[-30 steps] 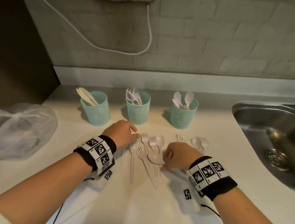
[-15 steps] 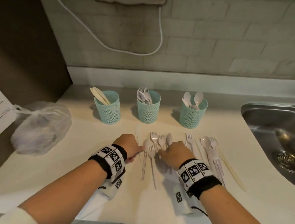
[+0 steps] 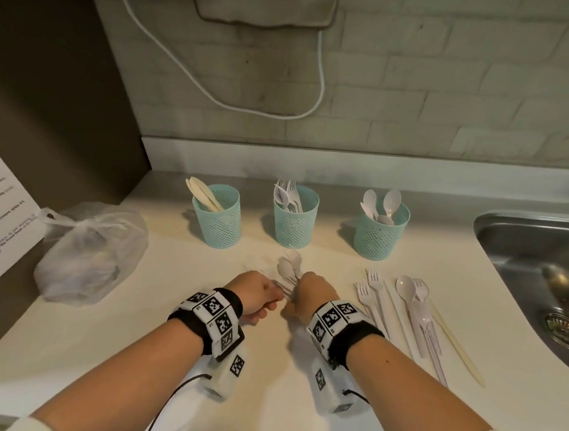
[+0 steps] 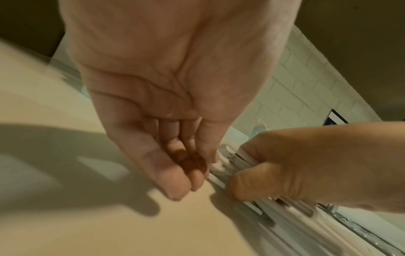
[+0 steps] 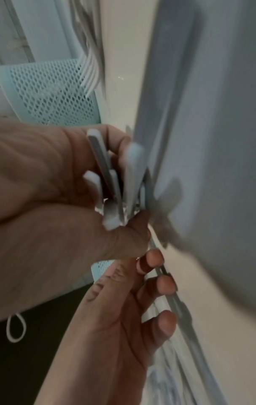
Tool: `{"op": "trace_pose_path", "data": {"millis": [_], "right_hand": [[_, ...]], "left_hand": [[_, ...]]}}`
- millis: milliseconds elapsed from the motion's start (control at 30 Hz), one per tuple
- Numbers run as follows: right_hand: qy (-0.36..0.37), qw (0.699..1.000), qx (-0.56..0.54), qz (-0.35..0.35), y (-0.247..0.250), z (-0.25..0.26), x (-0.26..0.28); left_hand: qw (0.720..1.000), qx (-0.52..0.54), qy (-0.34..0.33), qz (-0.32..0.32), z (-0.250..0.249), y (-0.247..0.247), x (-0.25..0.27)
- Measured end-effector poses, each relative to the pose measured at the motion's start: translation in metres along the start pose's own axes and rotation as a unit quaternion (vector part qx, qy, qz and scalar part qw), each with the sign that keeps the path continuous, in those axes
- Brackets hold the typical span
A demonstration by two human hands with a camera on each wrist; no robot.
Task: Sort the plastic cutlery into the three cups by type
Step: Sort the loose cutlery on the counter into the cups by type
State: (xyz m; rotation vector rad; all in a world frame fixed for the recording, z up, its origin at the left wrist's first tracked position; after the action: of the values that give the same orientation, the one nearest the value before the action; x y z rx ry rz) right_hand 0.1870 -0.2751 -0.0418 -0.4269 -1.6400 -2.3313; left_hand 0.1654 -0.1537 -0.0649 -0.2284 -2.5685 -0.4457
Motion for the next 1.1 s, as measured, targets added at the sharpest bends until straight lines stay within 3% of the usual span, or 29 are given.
{"op": "trace_pose_path", "data": {"millis": [167, 267, 367, 500, 633, 767, 867, 933, 1100], "right_hand": [[0.000, 1.000, 0.012, 0.002, 0.000, 0.002, -0.006], [0.028, 0.999, 0.032, 0.008, -0.006, 0.008, -0.006], [0.066, 0.998, -0.015, 0.008, -0.003, 0.015, -0.009], [0.151, 0.979, -0.132, -0.020, 0.018, 0.036, -0.011], [0.249, 0.925, -0.286, -0.036, 0.043, 0.063, -0.005], [0.269, 0.890, -0.358, -0.086, 0.066, 0.075, -0.012], [0.258, 0.877, -0.399, -0.064, 0.072, 0.079, -0.024], [0.267, 0.876, -0.398, -0.050, 0.074, 0.080, -0.029], [0.281, 0.865, -0.413, -0.044, 0.075, 0.081, -0.039]], "left_hand": [[1.000, 0.009, 0.014, -0.019, 0.001, 0.010, 0.000], [0.998, 0.028, 0.033, -0.037, 0.006, 0.020, 0.003], [0.994, 0.079, 0.021, -0.071, 0.003, 0.033, 0.005], [0.977, 0.090, -0.093, -0.170, -0.034, 0.065, 0.014], [0.941, 0.085, -0.200, -0.260, -0.081, 0.097, 0.032], [0.892, 0.087, -0.288, -0.337, -0.118, 0.134, 0.046], [0.851, -0.001, -0.330, -0.409, -0.139, 0.165, 0.051], [0.841, -0.066, -0.328, -0.425, -0.145, 0.177, 0.046], [0.856, -0.191, -0.241, -0.416, -0.133, 0.182, 0.017]]}}
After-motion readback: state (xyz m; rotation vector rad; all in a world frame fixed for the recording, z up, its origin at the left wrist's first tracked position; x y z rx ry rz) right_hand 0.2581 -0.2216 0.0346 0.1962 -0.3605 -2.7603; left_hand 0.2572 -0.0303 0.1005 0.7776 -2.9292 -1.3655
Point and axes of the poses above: each hand's wrist, its own x-axis away from the middle knuckle, its own y-axis out of the back of the hand, z = x × y, the point moved 7 cm from there along -x, towards the middle knuckle, and after that the axes turned 4 degrees about -y, right-handed, at the moved point
